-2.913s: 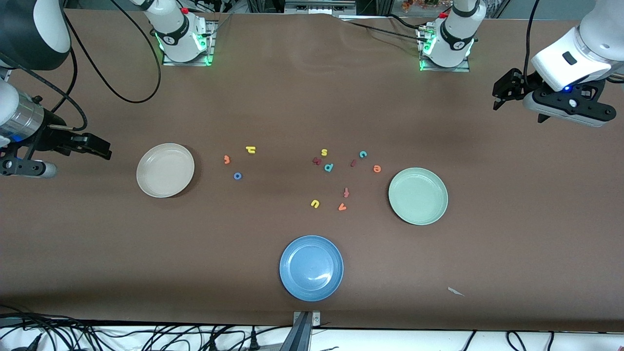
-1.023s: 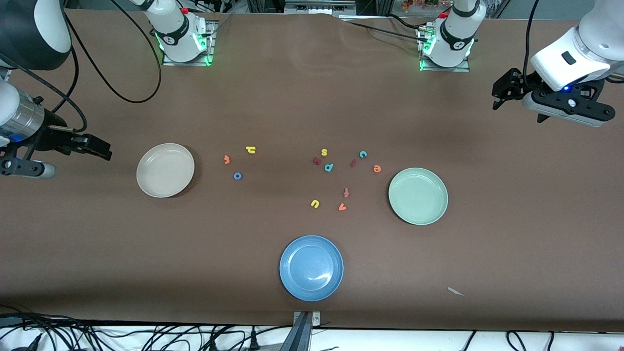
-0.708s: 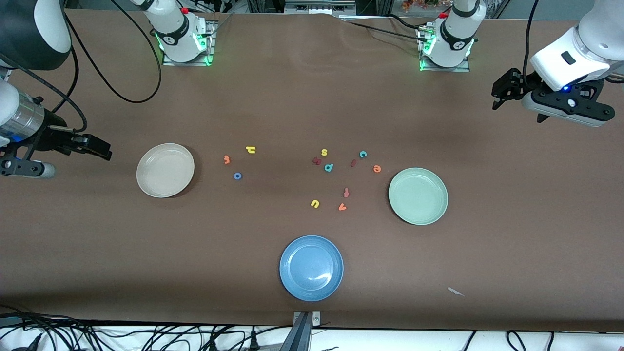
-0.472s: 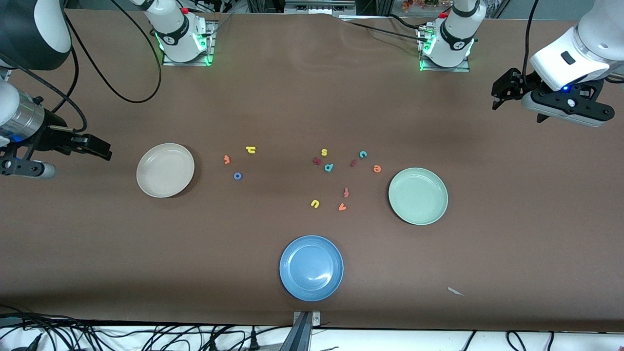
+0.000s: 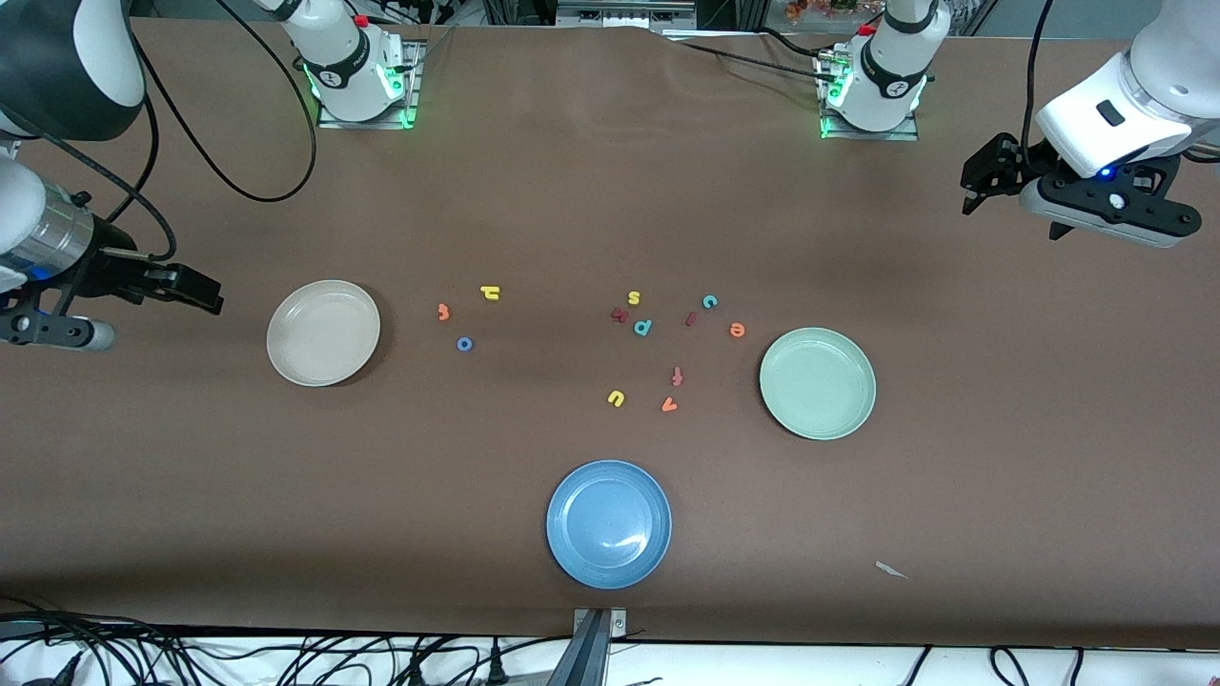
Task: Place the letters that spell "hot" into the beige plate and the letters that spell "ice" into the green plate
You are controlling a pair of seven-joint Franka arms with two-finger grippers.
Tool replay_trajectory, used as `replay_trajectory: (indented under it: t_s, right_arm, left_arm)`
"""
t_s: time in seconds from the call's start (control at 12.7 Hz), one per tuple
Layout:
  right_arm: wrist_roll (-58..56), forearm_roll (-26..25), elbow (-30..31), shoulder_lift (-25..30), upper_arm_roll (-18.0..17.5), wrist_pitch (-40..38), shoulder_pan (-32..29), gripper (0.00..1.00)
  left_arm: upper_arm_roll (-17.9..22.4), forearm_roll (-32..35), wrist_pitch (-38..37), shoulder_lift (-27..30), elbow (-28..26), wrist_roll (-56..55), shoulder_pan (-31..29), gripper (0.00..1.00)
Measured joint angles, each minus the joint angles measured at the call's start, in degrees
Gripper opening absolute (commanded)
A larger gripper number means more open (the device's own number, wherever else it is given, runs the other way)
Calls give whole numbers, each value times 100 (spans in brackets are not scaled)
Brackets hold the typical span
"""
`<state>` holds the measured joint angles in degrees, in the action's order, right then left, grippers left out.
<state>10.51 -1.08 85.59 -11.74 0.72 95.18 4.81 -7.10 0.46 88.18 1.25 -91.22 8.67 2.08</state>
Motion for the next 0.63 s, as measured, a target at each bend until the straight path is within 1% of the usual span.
replay_trajectory:
  t_s: [0.31, 0.47, 0.63]
  right_arm:
    - [181, 1, 2, -56, -5, -1, 241, 100]
    - [491, 1, 3, -107, -17, 1, 492, 100]
    - [663, 5, 7, -187, -26, 5, 755, 100]
  left_arm:
    - [0, 41, 0, -3, 0, 0, 2, 100]
    - [0, 192, 0, -41, 0, 0, 11, 100]
    - [-5, 196, -6, -191, -13, 5, 63, 100]
